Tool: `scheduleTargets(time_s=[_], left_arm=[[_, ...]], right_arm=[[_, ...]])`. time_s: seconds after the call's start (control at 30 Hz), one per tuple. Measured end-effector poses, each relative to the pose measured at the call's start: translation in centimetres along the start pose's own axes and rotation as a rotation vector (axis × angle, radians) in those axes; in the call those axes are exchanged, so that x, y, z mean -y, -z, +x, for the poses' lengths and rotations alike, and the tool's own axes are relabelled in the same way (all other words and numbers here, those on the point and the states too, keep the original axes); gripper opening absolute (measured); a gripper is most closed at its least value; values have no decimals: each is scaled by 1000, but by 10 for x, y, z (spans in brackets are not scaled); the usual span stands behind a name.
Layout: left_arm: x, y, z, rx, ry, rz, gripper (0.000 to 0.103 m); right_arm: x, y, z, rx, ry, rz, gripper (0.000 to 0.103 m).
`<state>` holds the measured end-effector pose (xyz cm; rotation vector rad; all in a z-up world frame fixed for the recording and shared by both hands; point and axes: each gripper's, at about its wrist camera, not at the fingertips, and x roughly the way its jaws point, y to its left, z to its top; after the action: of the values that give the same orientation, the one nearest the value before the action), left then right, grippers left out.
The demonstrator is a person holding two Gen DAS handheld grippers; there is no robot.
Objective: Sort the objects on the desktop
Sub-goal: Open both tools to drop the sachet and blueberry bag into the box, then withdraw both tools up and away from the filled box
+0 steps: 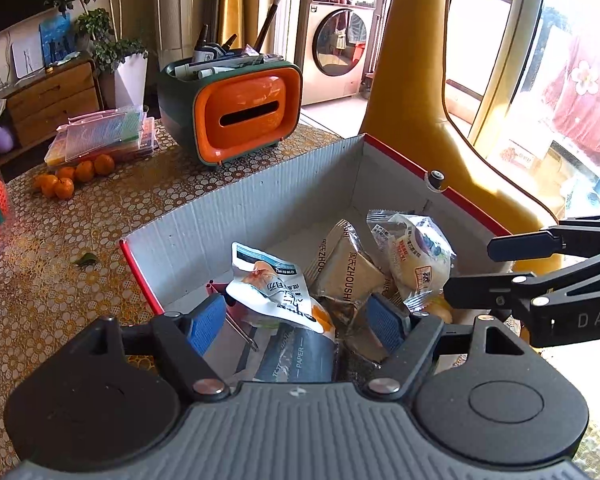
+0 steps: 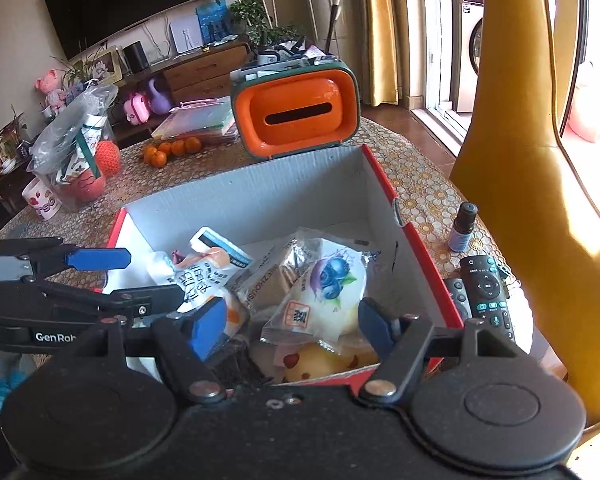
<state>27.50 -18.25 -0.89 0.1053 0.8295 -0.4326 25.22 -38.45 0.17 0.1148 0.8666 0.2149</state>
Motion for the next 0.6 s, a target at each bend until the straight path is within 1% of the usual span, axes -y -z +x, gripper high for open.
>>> scheduleTargets(time_s=[0.23, 0.43, 0.53, 0.6], left_arm=[[-4, 15, -31, 55, 3, -21, 77], [-6, 26, -51, 93, -1, -30, 77], [-6, 31, -58, 116, -5, -40, 85], [-6, 34, -62, 127, -6, -46, 85]], right_arm=[[-26, 9, -21, 15, -20, -54, 73], [-43, 18, -37, 61, -27, -95, 74], [-47, 23, -44, 91, -36, -109, 76], [-49, 27, -47, 110, -38, -117, 78]])
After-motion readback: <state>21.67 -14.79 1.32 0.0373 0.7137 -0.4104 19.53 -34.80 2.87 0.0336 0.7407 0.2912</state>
